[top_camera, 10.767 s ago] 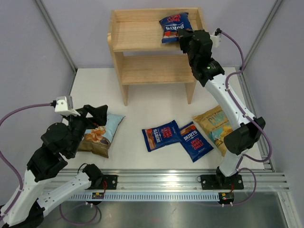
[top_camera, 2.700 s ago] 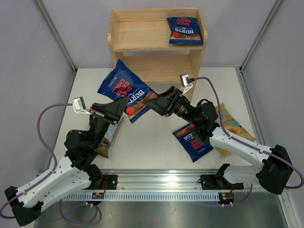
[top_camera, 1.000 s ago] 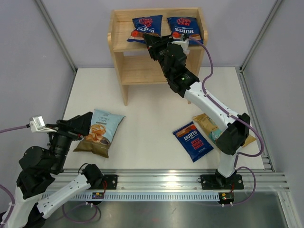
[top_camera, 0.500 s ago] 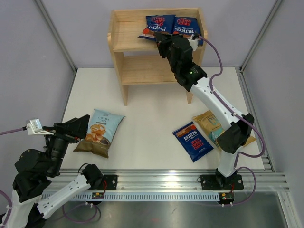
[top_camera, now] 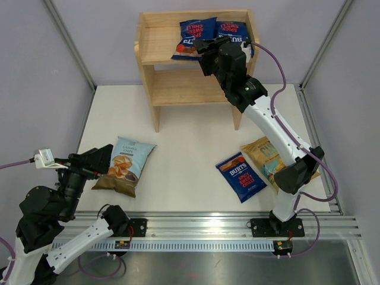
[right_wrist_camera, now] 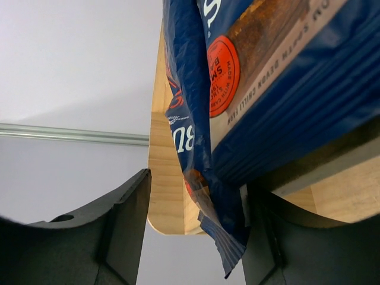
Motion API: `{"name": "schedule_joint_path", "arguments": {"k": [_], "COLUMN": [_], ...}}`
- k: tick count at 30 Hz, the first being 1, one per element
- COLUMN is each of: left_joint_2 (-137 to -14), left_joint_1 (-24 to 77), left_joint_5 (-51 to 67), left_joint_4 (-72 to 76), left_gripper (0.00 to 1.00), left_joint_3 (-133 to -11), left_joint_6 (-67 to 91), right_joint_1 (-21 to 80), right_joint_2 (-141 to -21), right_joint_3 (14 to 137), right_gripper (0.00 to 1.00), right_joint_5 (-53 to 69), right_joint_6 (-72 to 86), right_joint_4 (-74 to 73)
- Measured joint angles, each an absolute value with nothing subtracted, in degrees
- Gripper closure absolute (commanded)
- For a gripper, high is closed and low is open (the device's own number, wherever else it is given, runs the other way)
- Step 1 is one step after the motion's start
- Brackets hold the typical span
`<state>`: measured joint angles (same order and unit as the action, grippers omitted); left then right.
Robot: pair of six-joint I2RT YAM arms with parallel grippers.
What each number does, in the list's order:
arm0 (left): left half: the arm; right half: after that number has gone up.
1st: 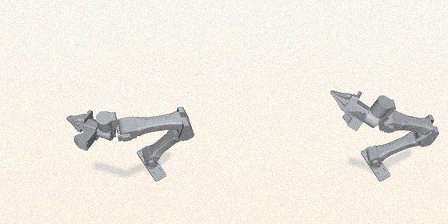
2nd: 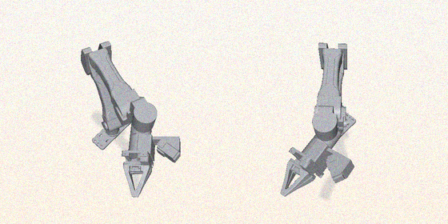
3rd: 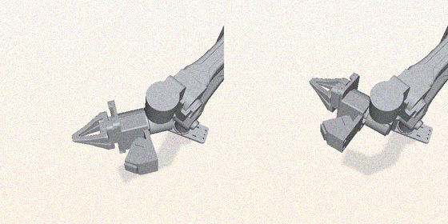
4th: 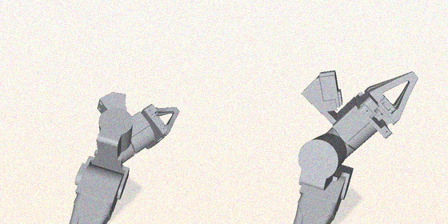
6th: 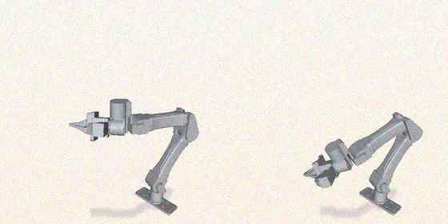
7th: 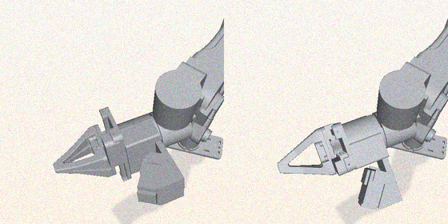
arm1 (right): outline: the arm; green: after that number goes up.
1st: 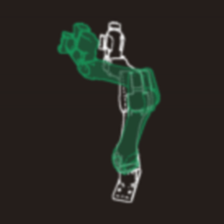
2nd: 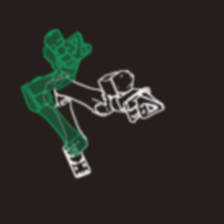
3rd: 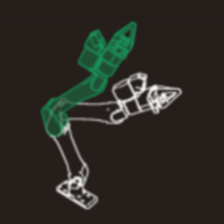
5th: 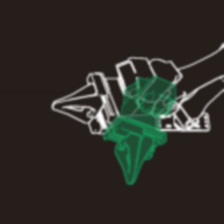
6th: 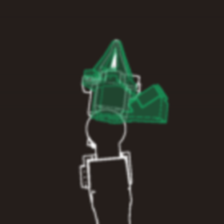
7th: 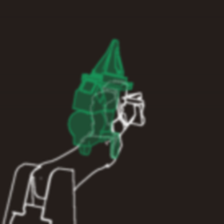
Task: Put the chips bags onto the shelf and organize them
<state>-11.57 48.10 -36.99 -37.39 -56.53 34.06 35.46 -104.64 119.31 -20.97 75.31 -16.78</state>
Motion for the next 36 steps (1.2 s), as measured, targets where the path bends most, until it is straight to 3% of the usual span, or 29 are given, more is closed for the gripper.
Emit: {"name": "schedule_joint_path", "arguments": {"k": [5,8,11,17,24,36], "left_joint_2": [-11.68,-11.70,-11.70,-11.73,-11.73,-11.73], "left_joint_1": [48.10,48.10,48.10,48.10,48.10,48.10], "left_joint_5": [-36.84,-36.75,-36.62,-36.21,-35.99,-36.01], "left_joint_4": [-37.85,-37.85,-37.87,-37.87,-37.85,-37.85], "left_gripper": [0.14,0.15,0.15,0.15,0.15,0.15], "left_joint_3": [-56.62,-56.66,-56.66,-56.66,-56.66,-56.66], "left_joint_6": [34.06,34.06,34.09,34.13,34.15,34.11], "right_joint_1": [35.33,35.05,34.74,34.28,32.67,27.07], "right_joint_2": [-101.89,-99.70,-97.76,-96.75,-98.19,-104.97], "right_joint_3": [117.19,114.93,111.98,110.34,114.58,124.95], "right_gripper": [0.38,0.49,0.67,0.80,0.85,0.85], "right_joint_5": [-19.84,-19.33,-18.83,-17.93,-15.55,-8.62], "right_joint_6": [75.44,75.50,75.64,75.88,75.92,75.99], "right_joint_4": [-19.16,-19.94,-20.38,-20.69,-22.85,-26.50]}}
